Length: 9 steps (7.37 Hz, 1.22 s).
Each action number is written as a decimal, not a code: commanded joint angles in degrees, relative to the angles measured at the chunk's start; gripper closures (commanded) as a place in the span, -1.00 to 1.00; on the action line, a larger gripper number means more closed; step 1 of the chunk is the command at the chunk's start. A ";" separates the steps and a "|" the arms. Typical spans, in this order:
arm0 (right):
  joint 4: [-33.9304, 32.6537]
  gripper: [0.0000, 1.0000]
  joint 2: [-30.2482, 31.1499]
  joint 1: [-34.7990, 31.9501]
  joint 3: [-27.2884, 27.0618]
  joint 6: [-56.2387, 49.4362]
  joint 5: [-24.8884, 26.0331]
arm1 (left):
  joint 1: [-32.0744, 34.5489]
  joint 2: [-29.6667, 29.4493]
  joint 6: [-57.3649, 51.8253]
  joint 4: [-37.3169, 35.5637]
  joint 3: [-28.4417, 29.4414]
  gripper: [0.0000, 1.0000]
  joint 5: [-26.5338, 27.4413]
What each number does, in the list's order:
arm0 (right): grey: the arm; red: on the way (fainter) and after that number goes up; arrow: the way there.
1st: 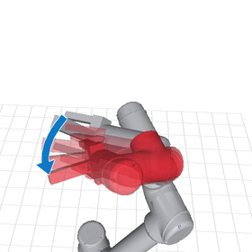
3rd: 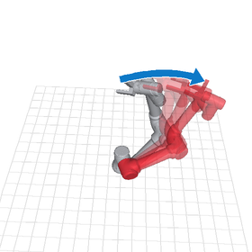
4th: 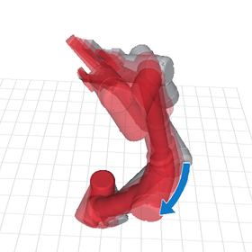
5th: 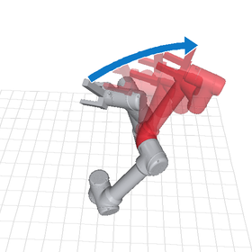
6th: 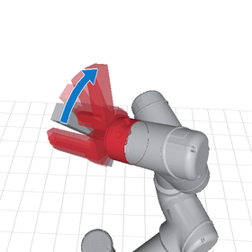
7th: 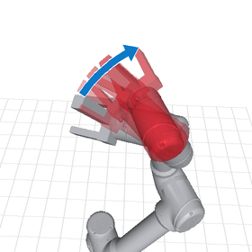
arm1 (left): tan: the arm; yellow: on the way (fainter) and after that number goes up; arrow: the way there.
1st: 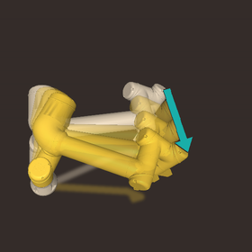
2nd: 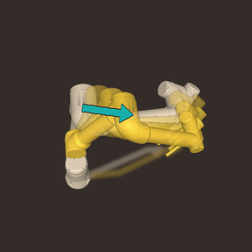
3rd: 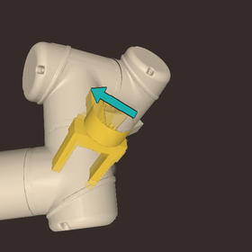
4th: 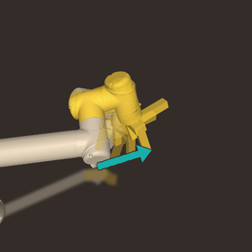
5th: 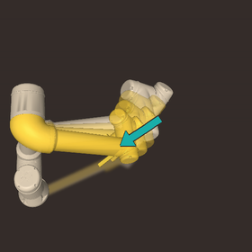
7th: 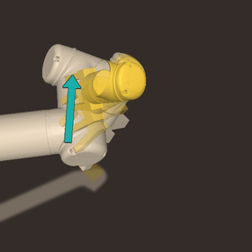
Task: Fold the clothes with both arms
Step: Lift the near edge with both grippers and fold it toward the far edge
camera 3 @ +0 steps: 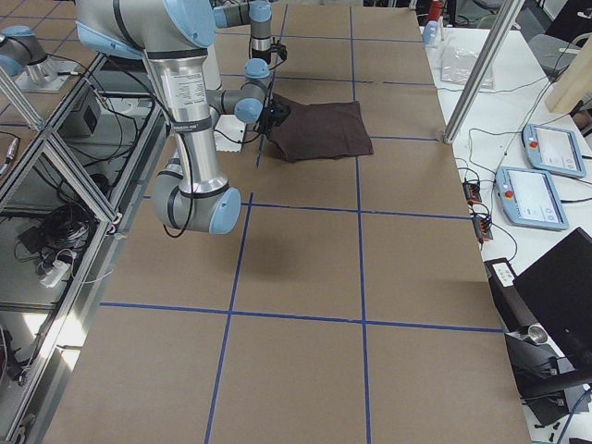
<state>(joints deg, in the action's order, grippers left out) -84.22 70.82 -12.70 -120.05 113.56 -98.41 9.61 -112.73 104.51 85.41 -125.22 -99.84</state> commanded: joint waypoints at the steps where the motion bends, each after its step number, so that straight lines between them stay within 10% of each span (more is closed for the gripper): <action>1: 0.72 1.00 -1.64 -1.52 0.95 -3.23 0.85 | 0.31 -0.21 -0.44 -0.50 -0.20 1.00 -0.09; 9: 1.16 1.00 -22.55 -18.76 24.91 -11.16 -2.84 | 21.40 -4.87 -12.49 5.79 13.83 1.00 -4.66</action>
<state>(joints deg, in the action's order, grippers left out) -83.40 51.37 -30.43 -99.36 102.66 -101.11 29.33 -117.15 92.50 88.20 -114.78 -104.40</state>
